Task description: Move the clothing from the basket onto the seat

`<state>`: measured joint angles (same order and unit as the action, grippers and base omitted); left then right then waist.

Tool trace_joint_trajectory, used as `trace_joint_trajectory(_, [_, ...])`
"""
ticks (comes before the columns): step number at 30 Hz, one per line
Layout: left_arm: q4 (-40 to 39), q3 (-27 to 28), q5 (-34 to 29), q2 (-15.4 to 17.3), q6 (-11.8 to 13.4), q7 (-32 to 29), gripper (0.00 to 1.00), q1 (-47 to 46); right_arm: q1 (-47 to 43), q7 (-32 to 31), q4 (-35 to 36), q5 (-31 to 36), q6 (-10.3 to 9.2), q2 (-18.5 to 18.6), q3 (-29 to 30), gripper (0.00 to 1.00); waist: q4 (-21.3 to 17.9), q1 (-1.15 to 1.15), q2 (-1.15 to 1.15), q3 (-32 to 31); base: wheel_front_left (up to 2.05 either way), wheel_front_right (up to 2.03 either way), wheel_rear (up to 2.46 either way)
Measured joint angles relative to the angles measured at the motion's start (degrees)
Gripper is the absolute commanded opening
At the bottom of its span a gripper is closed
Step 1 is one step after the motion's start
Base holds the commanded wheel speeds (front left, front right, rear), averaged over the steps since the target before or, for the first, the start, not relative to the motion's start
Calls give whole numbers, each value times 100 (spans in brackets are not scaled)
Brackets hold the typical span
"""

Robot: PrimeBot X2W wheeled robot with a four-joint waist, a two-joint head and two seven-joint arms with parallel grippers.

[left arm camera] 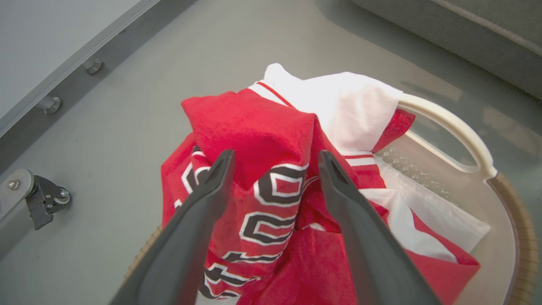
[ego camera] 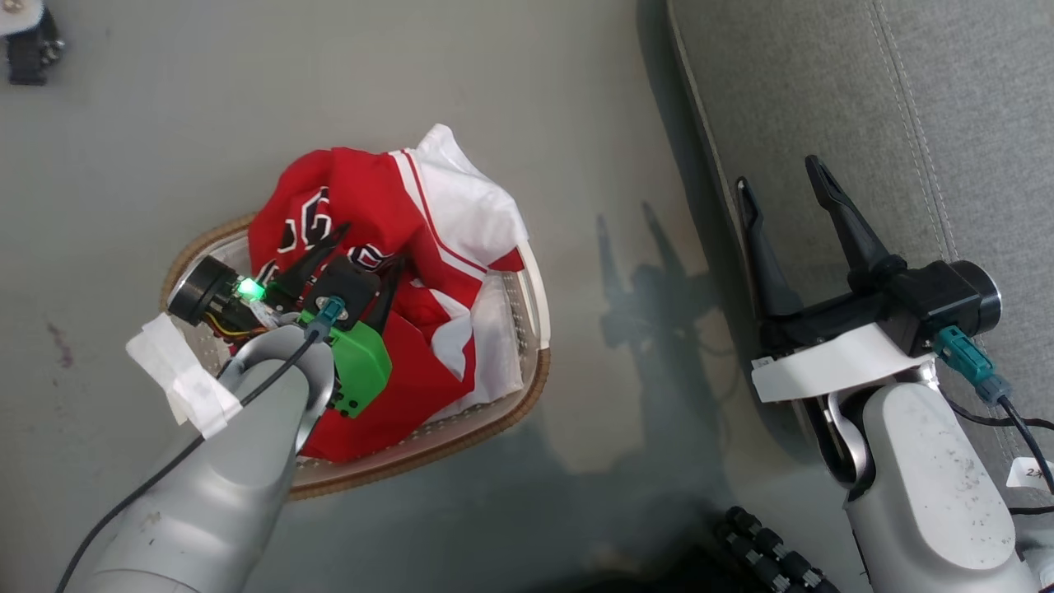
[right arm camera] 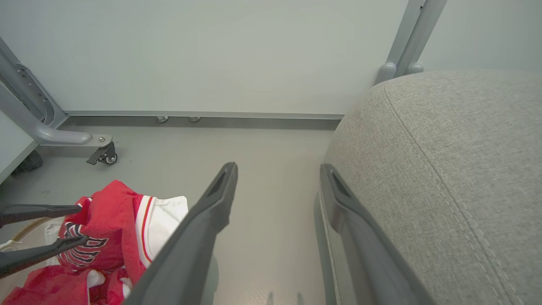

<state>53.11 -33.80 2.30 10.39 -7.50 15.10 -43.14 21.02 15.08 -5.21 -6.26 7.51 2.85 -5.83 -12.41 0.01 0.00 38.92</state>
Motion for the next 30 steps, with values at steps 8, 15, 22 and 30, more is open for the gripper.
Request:
trace_joint_trajectory(8, [844, 101, 86, 40, 230, -234, 100, -412, 85, 0, 0, -185, 0, -1, -130, 100, -379, 0, 0, 493, 0, 0, 0])
trace_joint_trajectory(15, [1249, 129, 202, -3, 271, -233, 31, -474, 85, 0, -14, -238, 0, -1, -208, 100, -576, 0, 0, 656, 0, 0, 0])
trace_joint_trajectory(22, [1228, 94, 346, -131, 219, -47, 0, -360, 68, 0, -124, -219, 0, -4, -202, 100, -530, 0, 0, 461, 0, 0, 0])
trace_joint_trajectory(30, [387, 97, 461, -136, 186, -8, 0, 101, -71, 0, -253, -64, 0, -5, -94, 100, -394, 0, 0, 23, 0, 0, 0])
